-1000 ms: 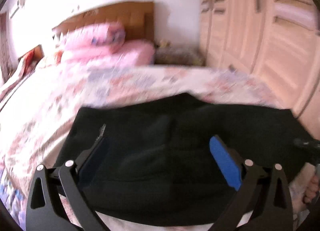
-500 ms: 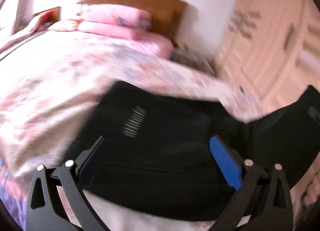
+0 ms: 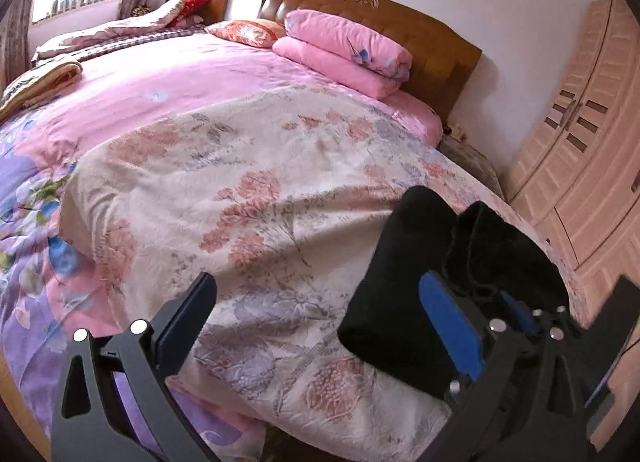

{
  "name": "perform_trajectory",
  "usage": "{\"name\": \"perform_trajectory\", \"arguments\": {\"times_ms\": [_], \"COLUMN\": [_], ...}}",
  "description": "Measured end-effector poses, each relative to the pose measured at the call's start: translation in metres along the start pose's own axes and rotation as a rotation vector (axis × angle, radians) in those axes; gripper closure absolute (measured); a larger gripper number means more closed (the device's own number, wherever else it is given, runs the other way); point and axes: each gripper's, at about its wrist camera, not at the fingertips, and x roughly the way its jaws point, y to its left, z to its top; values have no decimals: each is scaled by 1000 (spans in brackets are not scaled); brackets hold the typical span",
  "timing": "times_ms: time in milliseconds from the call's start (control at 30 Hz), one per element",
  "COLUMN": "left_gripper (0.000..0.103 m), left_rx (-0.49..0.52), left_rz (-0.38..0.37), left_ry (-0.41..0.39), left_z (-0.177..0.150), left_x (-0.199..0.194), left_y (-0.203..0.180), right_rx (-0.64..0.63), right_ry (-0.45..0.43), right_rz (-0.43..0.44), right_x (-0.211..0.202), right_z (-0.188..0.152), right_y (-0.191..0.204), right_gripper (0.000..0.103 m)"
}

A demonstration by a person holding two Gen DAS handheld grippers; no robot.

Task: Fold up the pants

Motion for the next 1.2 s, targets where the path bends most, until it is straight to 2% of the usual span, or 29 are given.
{"name": "perform_trajectory", "arguments": {"times_ms": [33,100,133,200,233,300,400,467,500,667,700,733,800,867,933,1033,1067,1200], "left_gripper": [2,2,2,1,1,1,2,2,2,4,9,20,24,28,30,63,68,70], "left_rx": [1,1,3,14,18,17,23,38,53,163,192,207,231,207,160,118,119,163], "left_rz": [-12,-51,-77,-166,-216,-330,-423,-427,-400,-379,-407,-438,-437,-428,-464,-468,-464,-458], "left_ry": [3,9,16,47,71,142,231,302,343,447,469,495,525,552,555,536,517,423], "left_z": [0,-2,-2,-2,-1,0,4,5,5,0,-1,-3,-7,-10,-9,-5,-2,17], "left_x": [1,2,2,6,10,22,43,62,73,92,90,88,92,106,116,116,112,71], "left_y": [-2,-10,-16,-30,-36,-50,-70,-81,-88,-119,-126,-132,-138,-136,-132,-130,-130,-148], "right_rx": [48,130,178,242,285,353,500,596,656,855,880,900,916,919,919,899,894,811], "right_ry": [-15,-67,-124,-223,-272,-316,-285,-247,-229,-171,-162,-151,-148,-147,-140,-86,-72,-79], "right_rz": [95,201,240,277,272,247,204,199,195,243,252,257,259,266,275,262,254,281], "right_x": [-10,-29,-52,-89,-111,-133,-141,-136,-133,-99,-94,-86,-81,-76,-69,-67,-67,-80], "right_z": [-3,-7,-13,-31,-47,-70,-117,-138,-151,-188,-194,-196,-202,-202,-201,-201,-202,-199], "right_y": [-14,-40,-55,-81,-98,-126,-178,-202,-212,-236,-239,-239,-241,-236,-234,-229,-227,-208], "right_gripper": [6,6,6,6,6,6,5,5,5,5,5,5,5,5,5,5,5,5]}}
